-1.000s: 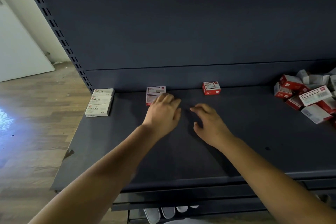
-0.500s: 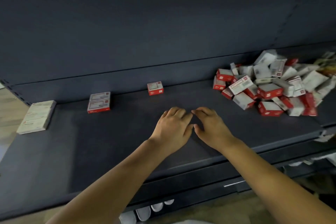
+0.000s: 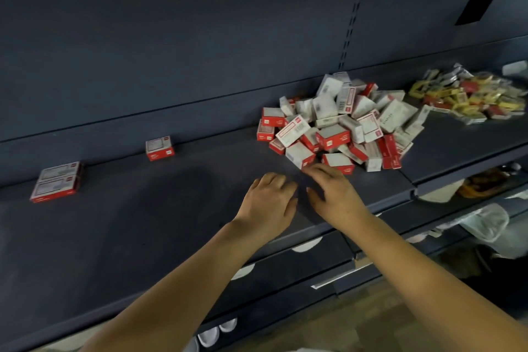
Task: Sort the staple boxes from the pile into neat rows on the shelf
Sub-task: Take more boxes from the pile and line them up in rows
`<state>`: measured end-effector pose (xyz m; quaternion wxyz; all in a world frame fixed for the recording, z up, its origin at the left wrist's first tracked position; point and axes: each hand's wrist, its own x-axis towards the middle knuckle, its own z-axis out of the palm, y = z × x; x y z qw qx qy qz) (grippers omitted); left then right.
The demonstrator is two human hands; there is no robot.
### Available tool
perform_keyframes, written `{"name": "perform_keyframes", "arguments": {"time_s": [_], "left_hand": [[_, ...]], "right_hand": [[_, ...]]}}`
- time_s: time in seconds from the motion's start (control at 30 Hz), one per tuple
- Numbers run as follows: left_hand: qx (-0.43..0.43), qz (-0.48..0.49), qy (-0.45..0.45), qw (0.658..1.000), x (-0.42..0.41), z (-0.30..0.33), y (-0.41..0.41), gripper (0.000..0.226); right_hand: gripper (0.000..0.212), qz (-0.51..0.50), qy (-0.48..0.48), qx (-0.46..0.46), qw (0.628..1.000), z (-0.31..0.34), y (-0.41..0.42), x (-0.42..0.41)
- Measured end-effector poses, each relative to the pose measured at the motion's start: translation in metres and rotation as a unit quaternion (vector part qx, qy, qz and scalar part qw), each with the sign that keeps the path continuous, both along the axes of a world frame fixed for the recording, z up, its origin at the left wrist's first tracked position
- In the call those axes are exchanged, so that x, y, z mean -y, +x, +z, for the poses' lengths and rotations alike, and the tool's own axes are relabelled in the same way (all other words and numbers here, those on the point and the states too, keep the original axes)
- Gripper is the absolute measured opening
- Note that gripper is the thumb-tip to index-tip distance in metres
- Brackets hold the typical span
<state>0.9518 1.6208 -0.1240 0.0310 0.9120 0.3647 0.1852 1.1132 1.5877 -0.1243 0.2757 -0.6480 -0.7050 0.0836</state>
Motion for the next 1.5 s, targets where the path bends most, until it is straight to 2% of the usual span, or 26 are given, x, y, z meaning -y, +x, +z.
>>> {"name": "perform_keyframes", "arguments": {"time_s": [0.37,0.57,0.9,1.0,1.1,1.2,1.5], "left_hand": [[0.022,-0.027,-0.052,0.998,0.000,0.006,0.069,0.035],[0.009,-0.036,-0.032,0.999,-0.009,0.017,0.098,0.042],[-0.016,-0.066,-0.059,0.996,-0.015,0.022,0.128,0.042],[-0.013,-0.065,-0.071,0.995,-0.015,0.021,0.127,0.047],[0.003,-0.058,-0.075,0.996,-0.016,0.018,0.124,0.041],[0.005,-0.053,-0.079,0.995,-0.016,0.015,0.120,0.036],[0.013,-0.056,-0.097,0.994,-0.022,0.013,0.120,0.029]], "right_hand": [[0.030,-0.116,0.116,-0.025,0.986,0.010,0.085,0.009],[0.028,-0.170,0.133,-0.032,0.976,0.007,0.115,0.003],[0.032,-0.245,0.071,-0.136,0.957,0.013,0.138,-0.013],[0.035,-0.267,0.007,-0.159,0.951,0.016,0.143,-0.020],[0.033,-0.278,-0.036,-0.149,0.948,0.014,0.144,-0.026],[0.024,-0.293,-0.031,-0.157,0.943,0.015,0.142,-0.028],[0.027,-0.305,0.027,-0.182,0.934,0.022,0.146,-0.013]]}}
